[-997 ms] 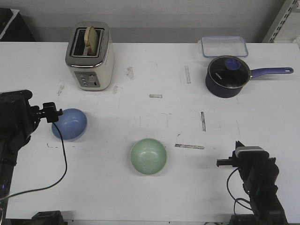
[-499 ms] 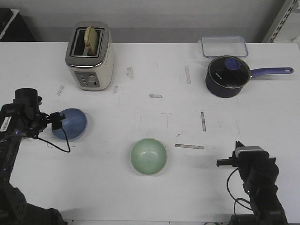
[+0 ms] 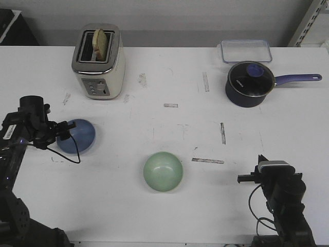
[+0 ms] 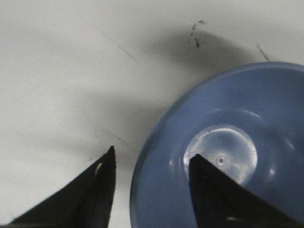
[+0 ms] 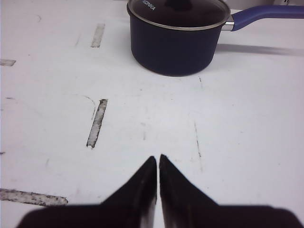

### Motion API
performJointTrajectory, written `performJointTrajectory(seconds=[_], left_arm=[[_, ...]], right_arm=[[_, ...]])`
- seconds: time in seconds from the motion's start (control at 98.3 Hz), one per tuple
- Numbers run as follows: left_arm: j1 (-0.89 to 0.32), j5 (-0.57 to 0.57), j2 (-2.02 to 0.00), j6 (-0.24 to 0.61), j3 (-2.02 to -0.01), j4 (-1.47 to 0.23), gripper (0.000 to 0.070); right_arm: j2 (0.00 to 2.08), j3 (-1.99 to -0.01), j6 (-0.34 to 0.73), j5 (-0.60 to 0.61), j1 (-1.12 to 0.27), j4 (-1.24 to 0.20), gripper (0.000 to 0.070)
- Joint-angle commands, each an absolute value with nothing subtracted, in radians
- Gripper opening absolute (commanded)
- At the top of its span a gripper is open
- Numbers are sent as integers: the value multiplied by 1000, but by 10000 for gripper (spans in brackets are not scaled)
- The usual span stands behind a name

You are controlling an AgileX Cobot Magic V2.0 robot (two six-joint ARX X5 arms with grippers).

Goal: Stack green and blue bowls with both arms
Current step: 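Reach the left gripper to the light blue bowl and grip its rim, then lift the blue bowl and carry it over the green bowl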

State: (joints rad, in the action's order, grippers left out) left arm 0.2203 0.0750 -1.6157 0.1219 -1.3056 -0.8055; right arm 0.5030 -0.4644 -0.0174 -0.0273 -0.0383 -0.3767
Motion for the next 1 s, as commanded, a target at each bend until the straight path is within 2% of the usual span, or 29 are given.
performJointTrajectory(seconds=[0.0,0.081,0.448,0.621,0.712,0.814,0.987], left_arm=[[223,76,-1642,126,-1320,-814,115],[223,76,-1642,126,-1320,-819,0],[223,89,-1631,126,-1339,-839,0],[222,152,-1568,129,-1396,-846,0],[211,213,-1514,178,-1432,-846,0],[175,285,-1438,223,-1454,-844,0],[28,296,-1341,232,-1454,-856,0]], right_arm=[[506,-471,-8,-27,-40,-369,0],[506,-471,-14,-27,-40,-369,0],[506,-471,-20,-27,-40,-367,0],[506,-471,-20,-27,-40,-367,0],[506,-471,-20,-27,-40,-367,0],[506,-471,-20,-27,-40,-368,0],[506,-471,-20,-27,-40,-368,0]])
